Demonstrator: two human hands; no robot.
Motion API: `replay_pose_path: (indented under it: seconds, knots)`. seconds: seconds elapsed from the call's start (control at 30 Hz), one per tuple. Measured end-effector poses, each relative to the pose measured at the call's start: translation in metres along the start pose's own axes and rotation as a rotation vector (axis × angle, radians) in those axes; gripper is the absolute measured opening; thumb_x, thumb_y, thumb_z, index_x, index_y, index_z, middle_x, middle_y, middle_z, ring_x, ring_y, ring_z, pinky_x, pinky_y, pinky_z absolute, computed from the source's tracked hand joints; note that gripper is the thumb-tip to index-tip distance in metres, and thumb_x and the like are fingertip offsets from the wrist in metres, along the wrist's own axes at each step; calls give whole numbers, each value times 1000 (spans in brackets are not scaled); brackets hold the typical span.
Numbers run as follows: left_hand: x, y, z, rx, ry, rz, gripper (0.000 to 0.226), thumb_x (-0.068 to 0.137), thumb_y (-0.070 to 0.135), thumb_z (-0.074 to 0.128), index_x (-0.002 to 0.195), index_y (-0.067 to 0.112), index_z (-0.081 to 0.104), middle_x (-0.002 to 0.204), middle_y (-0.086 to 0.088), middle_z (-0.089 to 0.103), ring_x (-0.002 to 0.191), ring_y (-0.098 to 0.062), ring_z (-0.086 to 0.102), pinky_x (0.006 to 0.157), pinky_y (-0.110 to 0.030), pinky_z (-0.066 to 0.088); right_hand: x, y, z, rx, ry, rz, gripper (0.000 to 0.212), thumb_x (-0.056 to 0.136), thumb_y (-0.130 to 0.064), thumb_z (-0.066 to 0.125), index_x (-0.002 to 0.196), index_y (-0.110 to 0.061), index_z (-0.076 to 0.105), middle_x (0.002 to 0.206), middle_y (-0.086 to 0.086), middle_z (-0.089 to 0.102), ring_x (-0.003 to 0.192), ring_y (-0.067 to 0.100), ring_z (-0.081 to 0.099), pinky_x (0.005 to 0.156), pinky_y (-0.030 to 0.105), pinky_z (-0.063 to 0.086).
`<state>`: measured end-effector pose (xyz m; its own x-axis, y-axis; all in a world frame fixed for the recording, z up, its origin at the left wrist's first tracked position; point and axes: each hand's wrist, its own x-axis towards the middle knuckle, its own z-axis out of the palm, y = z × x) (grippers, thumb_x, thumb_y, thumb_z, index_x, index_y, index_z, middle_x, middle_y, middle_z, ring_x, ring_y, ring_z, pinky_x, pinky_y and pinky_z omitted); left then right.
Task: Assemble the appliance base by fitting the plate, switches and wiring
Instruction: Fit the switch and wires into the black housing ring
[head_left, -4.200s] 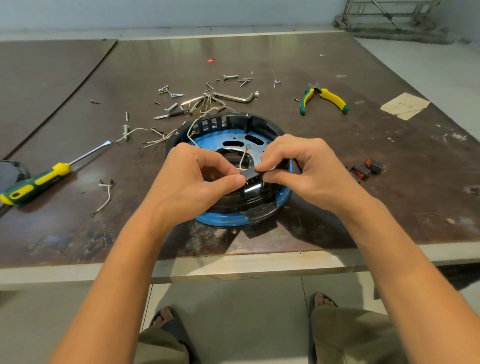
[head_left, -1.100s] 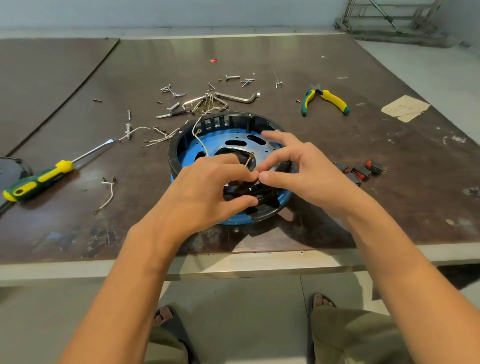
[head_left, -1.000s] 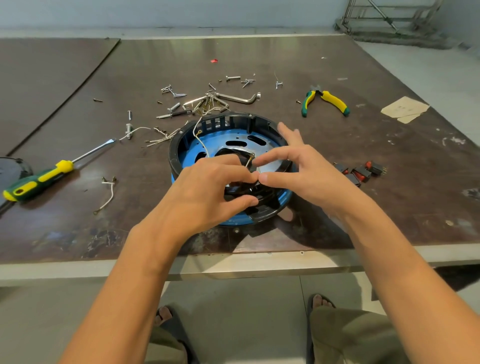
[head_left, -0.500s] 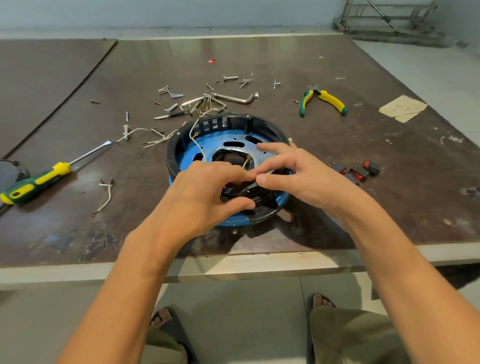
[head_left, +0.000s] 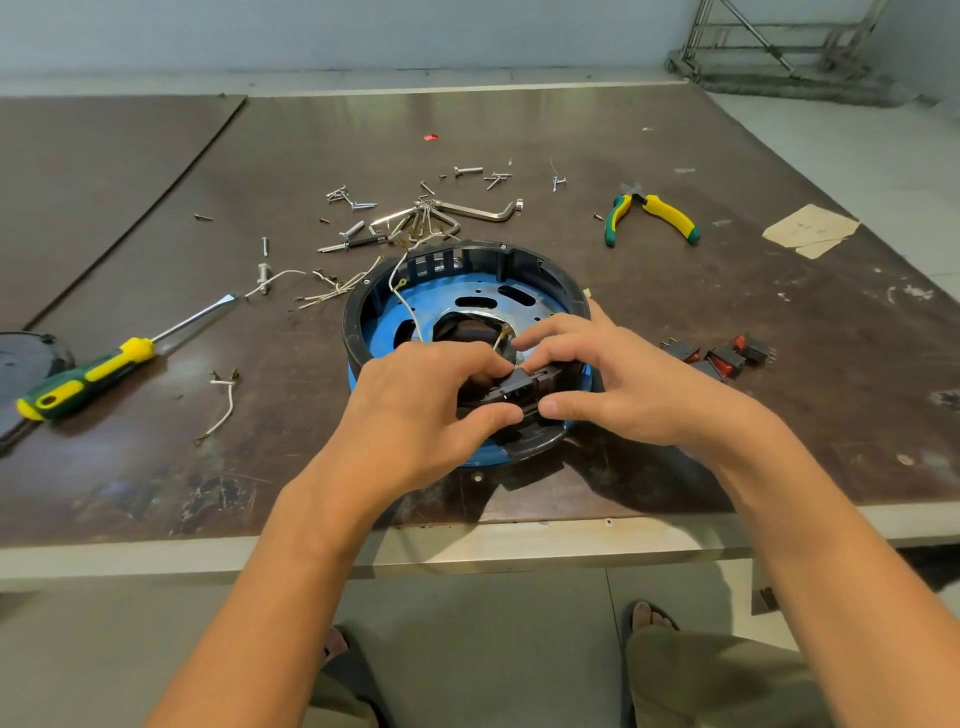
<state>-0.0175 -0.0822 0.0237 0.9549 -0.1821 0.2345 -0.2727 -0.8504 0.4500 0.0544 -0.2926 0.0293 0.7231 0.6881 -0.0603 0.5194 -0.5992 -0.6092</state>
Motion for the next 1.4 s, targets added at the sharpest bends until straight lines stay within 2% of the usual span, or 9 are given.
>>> replay_pose_path:
  seconds: [0.13,0.33,0.47,0.63,0.77,0.87,1.1,1.3,1.4]
  knots:
    - [1,1,1,19,-2,26,31,86,48,68,115,35,69,98,16,72,89,-7,65,73,-39,57,-1,-1,3,-115,23,-17,22,92,-32,67,111,-41,59,136,-18,49,143,23,27,117,58,25]
    - [2,1,-1,-8,-42,-4,34,85,49,69,117,38,68,102,18,71,94,-5,65,79,-40,57,-4,-2,8,-207,55,-18,29,95,-35,64,124,-33,58,133,-15,49,136,22,27,109,51,36]
    - [6,0,-6,-87,-119,-101,38,78,43,80,115,40,68,95,19,71,92,-3,64,84,-39,56,-6,1,3,-257,53,21,32,94,-45,61,124,-38,57,155,-17,33,152,28,11,116,71,9]
    - [5,-2,-12,-97,-122,-192,44,74,34,86,114,43,70,97,17,71,93,-3,64,86,-34,55,-7,4,3,-277,111,-79,16,90,-49,61,100,-42,51,163,-15,20,154,28,-13,116,69,-10]
    - [2,-13,-22,-128,-156,-215,41,74,23,87,105,45,73,87,20,70,85,5,63,76,-21,48,-3,-5,15,-260,172,-211,21,87,-47,70,96,-29,66,150,-5,45,154,22,9,117,66,-11]
    - [1,-18,-29,-154,-197,-215,40,75,21,86,104,45,73,89,17,71,86,0,65,78,-26,51,-2,-9,20,-282,196,-222,29,86,-49,70,102,-26,72,146,-3,47,150,20,21,119,64,-6]
    - [0,-19,-29,-131,-181,-210,43,74,23,86,108,45,72,84,24,66,81,7,61,71,-15,45,-1,-14,23,-237,219,-211,37,85,-46,73,120,-37,65,156,-3,35,149,18,20,120,61,2]
    - [1,-18,-30,-119,-219,-188,48,77,22,84,119,40,69,104,13,72,98,0,64,88,-28,55,0,-20,23,-236,189,-150,38,85,-44,73,121,-38,64,153,-6,37,148,15,21,120,62,-3]
    - [0,-21,-31,-132,-250,-167,48,78,21,84,119,41,69,104,14,73,97,8,63,88,-16,49,-2,-23,22,-209,177,-142,35,86,-42,73,119,-37,66,154,-10,38,148,11,21,120,60,-7]
